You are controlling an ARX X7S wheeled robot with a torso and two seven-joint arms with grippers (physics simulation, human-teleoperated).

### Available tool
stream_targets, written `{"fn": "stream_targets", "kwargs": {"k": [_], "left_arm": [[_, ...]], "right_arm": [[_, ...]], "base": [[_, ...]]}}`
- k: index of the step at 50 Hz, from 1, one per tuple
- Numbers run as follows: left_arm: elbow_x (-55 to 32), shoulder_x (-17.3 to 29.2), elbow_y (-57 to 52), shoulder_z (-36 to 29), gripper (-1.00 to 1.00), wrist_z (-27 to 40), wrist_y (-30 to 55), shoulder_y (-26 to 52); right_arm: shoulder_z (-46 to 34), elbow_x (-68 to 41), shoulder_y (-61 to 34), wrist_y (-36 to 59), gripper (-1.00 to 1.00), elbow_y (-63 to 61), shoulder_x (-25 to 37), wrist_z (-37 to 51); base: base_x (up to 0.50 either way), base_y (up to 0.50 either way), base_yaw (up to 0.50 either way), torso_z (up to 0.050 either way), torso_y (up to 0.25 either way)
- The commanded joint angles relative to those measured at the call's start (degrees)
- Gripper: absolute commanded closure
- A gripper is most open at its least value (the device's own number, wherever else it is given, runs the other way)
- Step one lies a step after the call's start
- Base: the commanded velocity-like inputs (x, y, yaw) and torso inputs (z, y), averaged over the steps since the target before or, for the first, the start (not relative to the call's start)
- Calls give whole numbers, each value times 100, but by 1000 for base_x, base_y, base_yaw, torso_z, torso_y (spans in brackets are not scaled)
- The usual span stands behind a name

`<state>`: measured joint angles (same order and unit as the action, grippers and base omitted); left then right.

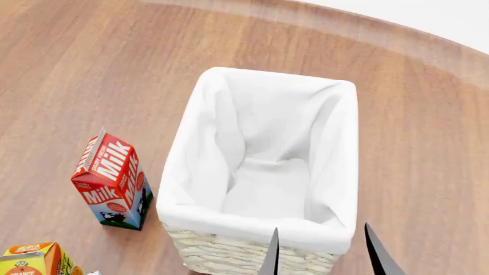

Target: Pick up the tomato sauce, and put it in the basket.

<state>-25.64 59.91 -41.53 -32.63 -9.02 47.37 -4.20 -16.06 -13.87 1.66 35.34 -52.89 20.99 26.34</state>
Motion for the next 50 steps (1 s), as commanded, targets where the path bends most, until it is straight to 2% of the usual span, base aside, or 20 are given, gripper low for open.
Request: {"fn": "stream_targets", "kwargs": {"k": [1,35,36,50], "left_arm": [[184,-152,200,-180,-100,-70,-21,150],[551,-442,715,-538,-100,-137,-289,273],[574,-446,719,-546,100,-134,-319,276],[690,-404,706,-572,100,-99,-497,273]], "right_arm": [[-23,-20,-4,-39,-100,39,20,16],[-99,-57,-18,-127,-100,153,65,78],[-108,-50,-10,-152,-100,174,66,75],[-123,-84,-21,-170,-100,192,88,95]], "base": [[0,0,0,0,0],[0,0,0,0,0],[0,0,0,0,0],[0,0,0,0,0]]}}
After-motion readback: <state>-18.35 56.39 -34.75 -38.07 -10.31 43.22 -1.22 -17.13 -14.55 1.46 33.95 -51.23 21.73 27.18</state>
